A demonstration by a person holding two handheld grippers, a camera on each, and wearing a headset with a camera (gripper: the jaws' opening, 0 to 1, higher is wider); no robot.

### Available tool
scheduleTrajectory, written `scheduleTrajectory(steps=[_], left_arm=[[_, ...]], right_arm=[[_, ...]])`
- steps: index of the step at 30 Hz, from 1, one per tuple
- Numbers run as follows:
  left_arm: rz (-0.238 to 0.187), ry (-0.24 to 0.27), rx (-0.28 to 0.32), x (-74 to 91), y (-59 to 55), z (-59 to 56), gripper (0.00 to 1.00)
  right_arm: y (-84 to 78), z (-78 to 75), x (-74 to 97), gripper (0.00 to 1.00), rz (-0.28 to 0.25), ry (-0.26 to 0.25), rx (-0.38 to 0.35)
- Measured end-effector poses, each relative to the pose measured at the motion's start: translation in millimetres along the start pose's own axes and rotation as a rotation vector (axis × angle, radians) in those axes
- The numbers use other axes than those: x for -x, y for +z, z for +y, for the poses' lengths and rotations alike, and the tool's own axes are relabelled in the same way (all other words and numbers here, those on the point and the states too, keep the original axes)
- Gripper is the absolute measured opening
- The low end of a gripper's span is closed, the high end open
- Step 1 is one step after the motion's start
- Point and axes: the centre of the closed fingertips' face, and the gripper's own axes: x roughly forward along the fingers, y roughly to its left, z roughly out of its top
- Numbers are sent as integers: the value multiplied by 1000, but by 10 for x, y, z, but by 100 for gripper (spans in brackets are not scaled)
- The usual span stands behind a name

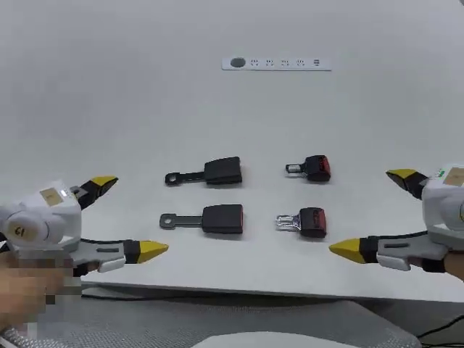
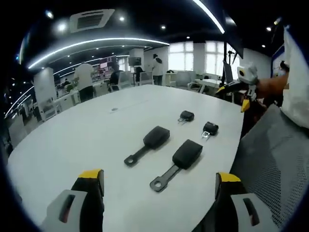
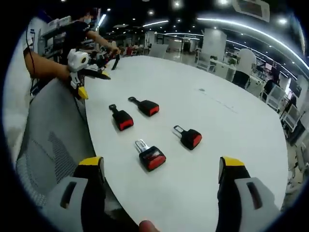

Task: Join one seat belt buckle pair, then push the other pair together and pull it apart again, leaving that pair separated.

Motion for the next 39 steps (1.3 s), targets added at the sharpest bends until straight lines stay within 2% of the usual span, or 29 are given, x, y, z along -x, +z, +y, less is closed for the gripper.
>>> scheduleTrajectory(steps=[6,13,18,22,24,29,35,39], left_arm=[[-4,11,8,1,-16,51,98],[9,8,14,0,-43,39,96],[13,6,16,-6,-70,49,96],[25,6,7,-6,-80,38,95],[41,2,-18,-12,-98,31,94],[55,6,-31,-30,-82,13,94],[54,3,-33,-32,-87,13,94],[56,-3,-42,-33,-97,10,93]], right_arm=[[-7,7,-4,99,-1,4,12],[23,44,-16,100,-13,10,21],[46,15,-13,100,-23,-4,28],[70,7,-17,96,-32,7,48],[74,7,-16,95,-27,10,53],[78,15,-20,94,-26,7,49],[39,66,-18,93,-19,14,62],[24,43,-17,92,-23,12,64]])
